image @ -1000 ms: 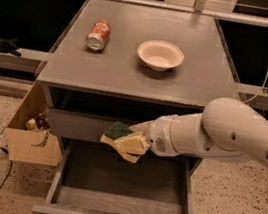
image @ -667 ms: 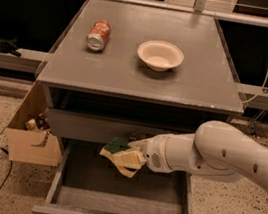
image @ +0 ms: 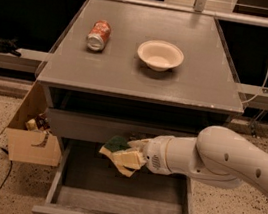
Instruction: Place sponge into middle drawer
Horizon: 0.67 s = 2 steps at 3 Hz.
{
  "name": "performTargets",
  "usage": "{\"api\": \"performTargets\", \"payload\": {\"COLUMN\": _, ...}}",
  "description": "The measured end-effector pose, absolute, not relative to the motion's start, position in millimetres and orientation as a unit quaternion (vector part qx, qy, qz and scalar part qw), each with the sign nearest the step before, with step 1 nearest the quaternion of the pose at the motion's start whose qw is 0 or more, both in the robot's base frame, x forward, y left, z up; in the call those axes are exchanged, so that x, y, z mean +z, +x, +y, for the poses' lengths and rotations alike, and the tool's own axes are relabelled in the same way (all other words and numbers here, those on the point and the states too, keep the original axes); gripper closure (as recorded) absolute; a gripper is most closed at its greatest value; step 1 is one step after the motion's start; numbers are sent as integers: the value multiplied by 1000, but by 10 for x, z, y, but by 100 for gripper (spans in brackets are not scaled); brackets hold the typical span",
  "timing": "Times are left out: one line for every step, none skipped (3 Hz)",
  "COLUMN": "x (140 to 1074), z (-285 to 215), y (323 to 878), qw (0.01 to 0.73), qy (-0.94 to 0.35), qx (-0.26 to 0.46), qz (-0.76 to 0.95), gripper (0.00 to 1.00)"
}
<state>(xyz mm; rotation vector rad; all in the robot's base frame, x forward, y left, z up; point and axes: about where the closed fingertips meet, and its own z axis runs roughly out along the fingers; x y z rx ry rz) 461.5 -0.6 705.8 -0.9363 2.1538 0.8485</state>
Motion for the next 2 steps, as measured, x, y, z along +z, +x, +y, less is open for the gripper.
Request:
{"api": "performTargets", "payload": {"x": 6878, "z": 7, "y": 4520, "qw": 342, "qy": -334, "qx": 328, "qz": 815, "gripper": 100}}
{"api": "performTargets", "payload": {"x": 6579, "z": -2, "y": 4403, "qw": 376, "qy": -315, "qx": 311, "qz": 814, "gripper": 100}}
